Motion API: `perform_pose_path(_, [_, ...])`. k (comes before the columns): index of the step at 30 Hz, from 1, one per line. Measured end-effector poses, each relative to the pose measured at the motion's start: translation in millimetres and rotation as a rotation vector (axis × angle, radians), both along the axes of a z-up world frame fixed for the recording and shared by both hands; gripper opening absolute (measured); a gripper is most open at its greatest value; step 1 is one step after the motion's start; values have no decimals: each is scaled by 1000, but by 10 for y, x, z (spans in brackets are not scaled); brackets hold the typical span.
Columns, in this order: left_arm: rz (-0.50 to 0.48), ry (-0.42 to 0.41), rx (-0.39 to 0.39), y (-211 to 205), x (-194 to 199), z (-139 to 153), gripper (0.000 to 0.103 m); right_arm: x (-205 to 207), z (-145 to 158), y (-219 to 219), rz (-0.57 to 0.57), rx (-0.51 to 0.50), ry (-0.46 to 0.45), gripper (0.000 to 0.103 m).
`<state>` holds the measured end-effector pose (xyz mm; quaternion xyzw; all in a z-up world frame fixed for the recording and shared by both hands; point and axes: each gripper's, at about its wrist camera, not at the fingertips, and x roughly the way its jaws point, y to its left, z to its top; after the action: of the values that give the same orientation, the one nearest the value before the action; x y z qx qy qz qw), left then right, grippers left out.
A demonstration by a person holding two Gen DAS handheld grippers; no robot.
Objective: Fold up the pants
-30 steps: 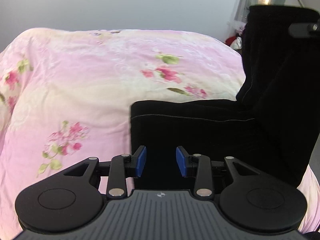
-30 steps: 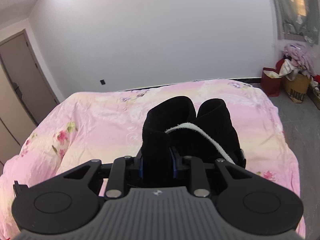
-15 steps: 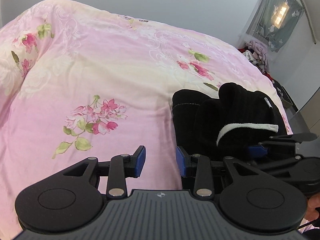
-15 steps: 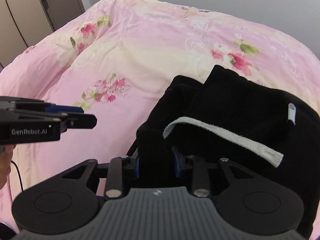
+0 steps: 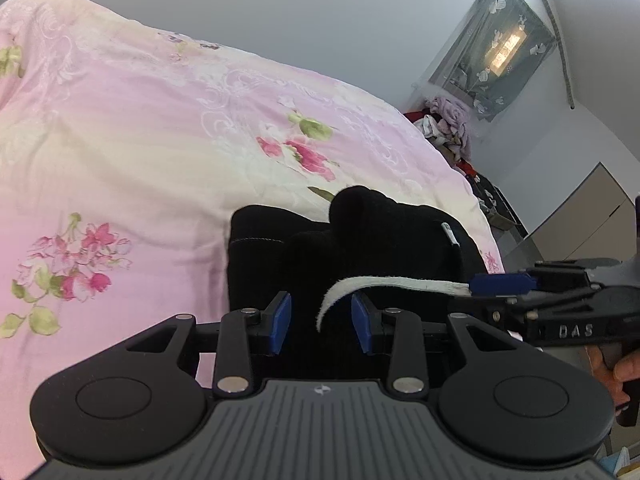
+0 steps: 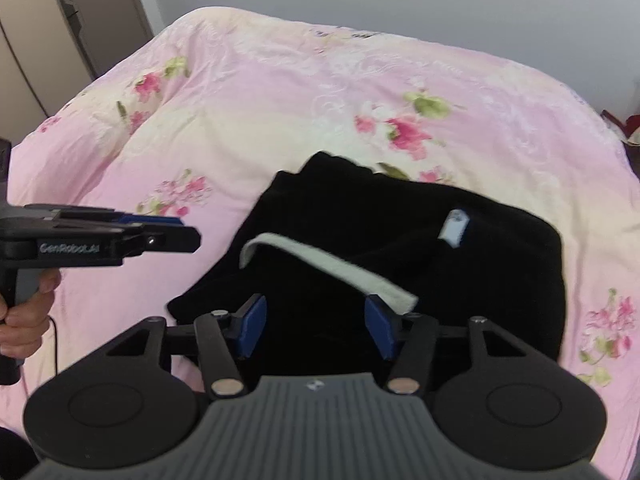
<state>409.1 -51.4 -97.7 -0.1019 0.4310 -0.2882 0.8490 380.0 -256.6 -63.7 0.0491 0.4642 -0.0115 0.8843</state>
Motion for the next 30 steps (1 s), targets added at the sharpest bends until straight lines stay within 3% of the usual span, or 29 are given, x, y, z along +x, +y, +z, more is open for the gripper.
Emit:
perform_pose_path(4, [-64,54,72,-308,27,-231,53,115,-80,-272,-49,18,40,50])
perform_pose_path(6, [-66,72,122,-390,5,-335,52,127,-186,-294,-43,6,64,50])
perform_pose_path(11, [-75,46,107,-332,-128,-245,28,-21,-528,-317,-45,67,141,45])
perform_pose_path(13, [-89,45,76,-266,-188,-169,25,-146,-619,-320,-53,113,151,44])
perform_pose_path(16, [-102,41,42,-185,-283,-59,17,-333,-589,-363,-56,151,119,43])
perform_pose_path(19, [-100,52,-20,-111,-316,45,15,-548,-452,-462,-56,198,96,43])
perform_pose_path(22, [-98,52,-21,-129,-336,111,15,-853,-284,-549,-46,142,67,44])
perform_pose_path(25, [-84,64,-3,-183,-307,85,15,-1196,-212,-650,-49,34,65,56])
perform_pose_path(27, [-72,81,0,-180,-280,38,16,-1409,-251,-711,-57,-23,84,57])
perform_pose_path(30, [-74,105,40,-212,-265,-30,24,-1621,-428,-797,-78,9,118,62])
